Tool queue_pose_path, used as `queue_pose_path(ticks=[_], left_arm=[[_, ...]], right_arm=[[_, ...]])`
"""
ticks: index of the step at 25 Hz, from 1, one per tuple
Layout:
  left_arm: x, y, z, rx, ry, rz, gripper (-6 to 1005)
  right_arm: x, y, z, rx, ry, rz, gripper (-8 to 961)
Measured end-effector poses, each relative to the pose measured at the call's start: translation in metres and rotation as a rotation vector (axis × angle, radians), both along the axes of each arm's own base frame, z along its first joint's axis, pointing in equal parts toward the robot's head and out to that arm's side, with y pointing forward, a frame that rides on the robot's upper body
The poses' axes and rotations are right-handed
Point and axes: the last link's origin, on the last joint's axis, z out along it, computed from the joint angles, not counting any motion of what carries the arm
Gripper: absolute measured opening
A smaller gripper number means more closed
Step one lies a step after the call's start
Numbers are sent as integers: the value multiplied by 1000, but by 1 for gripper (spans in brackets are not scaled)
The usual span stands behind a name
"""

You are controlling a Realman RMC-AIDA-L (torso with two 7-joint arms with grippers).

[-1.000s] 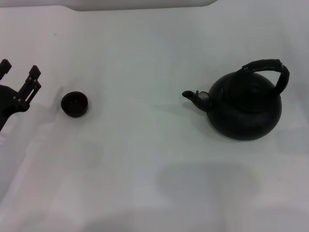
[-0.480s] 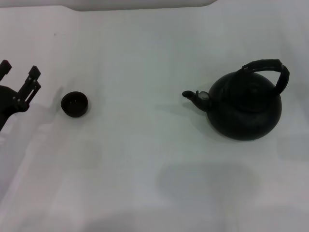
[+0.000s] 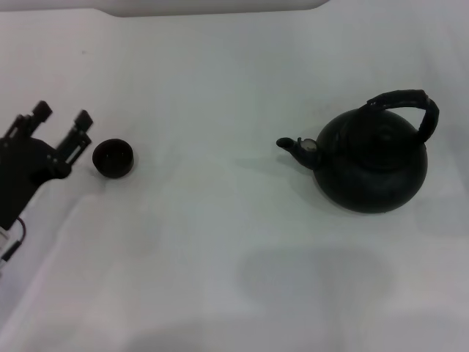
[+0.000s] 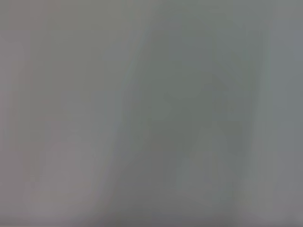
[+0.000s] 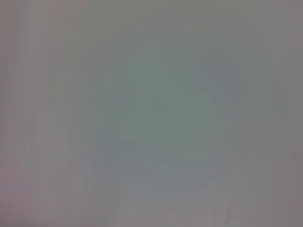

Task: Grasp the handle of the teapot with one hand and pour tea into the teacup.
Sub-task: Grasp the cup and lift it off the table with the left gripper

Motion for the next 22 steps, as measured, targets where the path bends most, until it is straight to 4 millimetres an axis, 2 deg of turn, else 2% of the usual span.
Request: queue_pose_path(ticks=[5,9,10,16,22], left_arm=[[1,-11,-11,-53,-2,22,742],[1,-18,-14,-65,19,69,858],[4,-18,-14,-67,35,86,887],[11,-13,-11,-83,45,169,887],[24,-4,-19,-158,123,222,887]], right_arm=[[0,6,-3,-19,-2,-14,794],[0,11,-5,-32,-5,-23,794],[0,12,-5,-34,-5,-25,794],[1,16,-9,-48,-2,-42,794],[2,15,-10,-58,-6,-46,794]])
